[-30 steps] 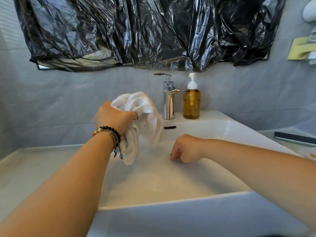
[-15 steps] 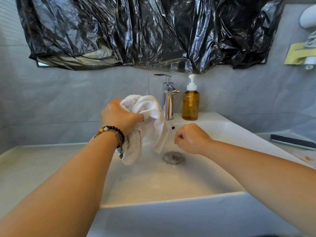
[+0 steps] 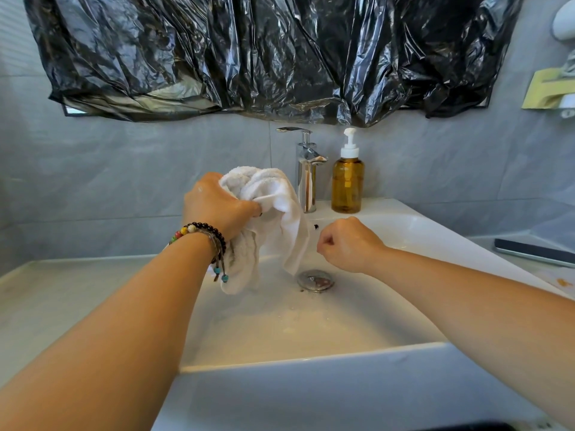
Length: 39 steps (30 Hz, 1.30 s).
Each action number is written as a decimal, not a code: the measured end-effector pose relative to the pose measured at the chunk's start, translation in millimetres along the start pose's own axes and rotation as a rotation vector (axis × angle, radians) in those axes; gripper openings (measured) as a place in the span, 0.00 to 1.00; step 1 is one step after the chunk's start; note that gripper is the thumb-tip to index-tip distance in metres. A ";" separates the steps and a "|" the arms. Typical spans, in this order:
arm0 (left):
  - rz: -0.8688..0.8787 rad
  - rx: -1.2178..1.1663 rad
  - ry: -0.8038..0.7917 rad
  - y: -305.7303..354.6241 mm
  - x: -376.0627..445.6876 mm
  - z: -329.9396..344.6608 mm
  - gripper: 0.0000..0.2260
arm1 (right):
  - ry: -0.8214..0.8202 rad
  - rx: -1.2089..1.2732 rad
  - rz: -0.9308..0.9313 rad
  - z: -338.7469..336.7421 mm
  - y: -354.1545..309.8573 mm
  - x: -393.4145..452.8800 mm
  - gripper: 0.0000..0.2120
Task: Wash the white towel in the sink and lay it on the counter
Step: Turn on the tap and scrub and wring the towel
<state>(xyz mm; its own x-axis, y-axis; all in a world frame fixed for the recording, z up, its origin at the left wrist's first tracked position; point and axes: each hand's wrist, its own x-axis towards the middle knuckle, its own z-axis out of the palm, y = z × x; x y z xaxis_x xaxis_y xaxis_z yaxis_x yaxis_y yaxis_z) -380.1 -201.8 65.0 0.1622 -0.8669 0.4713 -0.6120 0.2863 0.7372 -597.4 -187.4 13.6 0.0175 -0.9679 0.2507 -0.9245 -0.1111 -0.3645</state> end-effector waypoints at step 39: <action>0.317 0.460 -0.499 19.7 -40.2 48.1 0.07 | 0.170 -0.483 -0.333 -29.0 -41.0 -9.8 0.18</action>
<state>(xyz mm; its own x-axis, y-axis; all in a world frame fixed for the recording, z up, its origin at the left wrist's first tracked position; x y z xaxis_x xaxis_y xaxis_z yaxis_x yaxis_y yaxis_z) -435.9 -180.9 37.3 -0.3789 -0.8848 0.2711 -0.8507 0.4484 0.2744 -570.7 -166.9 52.0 0.3111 -0.8447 0.4356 -0.9486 -0.2482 0.1962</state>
